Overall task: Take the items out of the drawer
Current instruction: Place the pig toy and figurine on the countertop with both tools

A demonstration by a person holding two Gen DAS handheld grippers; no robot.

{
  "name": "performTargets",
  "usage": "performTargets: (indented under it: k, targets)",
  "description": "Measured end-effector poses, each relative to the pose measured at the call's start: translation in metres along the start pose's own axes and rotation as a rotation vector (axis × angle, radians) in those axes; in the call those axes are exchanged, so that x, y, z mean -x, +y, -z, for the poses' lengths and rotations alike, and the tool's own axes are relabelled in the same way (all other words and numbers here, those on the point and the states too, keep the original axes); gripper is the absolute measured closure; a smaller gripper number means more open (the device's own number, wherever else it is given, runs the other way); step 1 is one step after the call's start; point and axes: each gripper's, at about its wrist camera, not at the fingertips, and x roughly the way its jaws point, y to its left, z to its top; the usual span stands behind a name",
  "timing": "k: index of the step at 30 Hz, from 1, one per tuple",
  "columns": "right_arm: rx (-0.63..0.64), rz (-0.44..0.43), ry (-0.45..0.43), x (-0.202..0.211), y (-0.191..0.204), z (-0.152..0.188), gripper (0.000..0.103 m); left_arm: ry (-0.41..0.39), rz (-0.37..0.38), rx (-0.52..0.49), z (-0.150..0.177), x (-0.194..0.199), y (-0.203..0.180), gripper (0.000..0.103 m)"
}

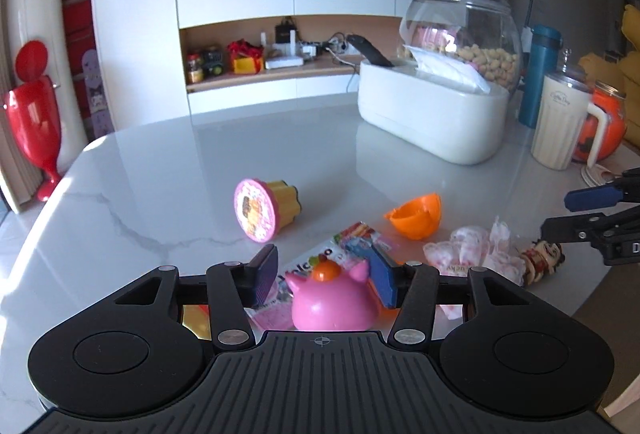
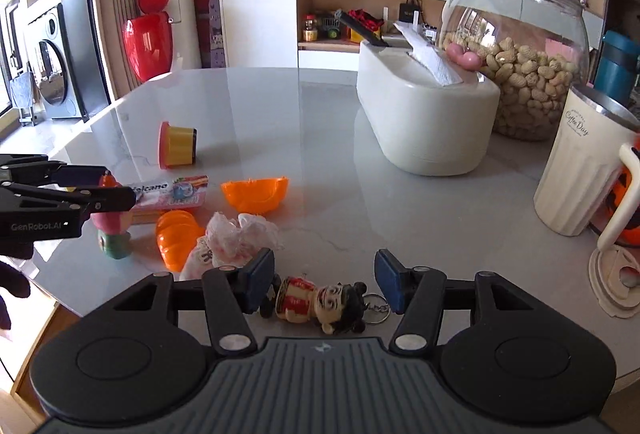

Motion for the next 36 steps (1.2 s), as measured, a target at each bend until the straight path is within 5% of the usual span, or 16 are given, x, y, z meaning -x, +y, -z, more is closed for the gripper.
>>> performTargets:
  k: [4, 8, 14, 19, 23, 27, 36]
  targets:
    - [-0.008, -0.008, -0.047, 0.029, -0.003, -0.006, 0.047, -0.009, 0.013, 0.032, -0.008, 0.012, 0.007, 0.049]
    - [-0.006, -0.131, -0.045, 0.061, -0.007, 0.005, 0.047, 0.008, 0.165, 0.014, -0.005, 0.034, -0.004, 0.05]
    - [0.071, -0.256, 0.111, 0.073, 0.008, 0.055, 0.046, 0.081, 0.43, -0.117, 0.021, 0.063, -0.048, 0.05]
    - [0.152, -0.233, 0.239, 0.054, 0.023, 0.099, 0.046, 0.201, 0.517, -0.239, 0.052, 0.065, -0.077, 0.05]
    - [0.092, -0.215, 0.301, 0.034, 0.015, 0.112, 0.046, 0.338, 0.533, -0.335, 0.085, 0.054, -0.091, 0.05]
    - [0.079, -0.186, 0.343, 0.023, 0.014, 0.116, 0.046, 0.444, 0.444, -0.369, 0.111, 0.031, -0.09, 0.051]
    - [0.067, -0.121, 0.357, 0.017, 0.011, 0.119, 0.046, 0.508, 0.355, -0.495, 0.135, -0.001, -0.094, 0.051]
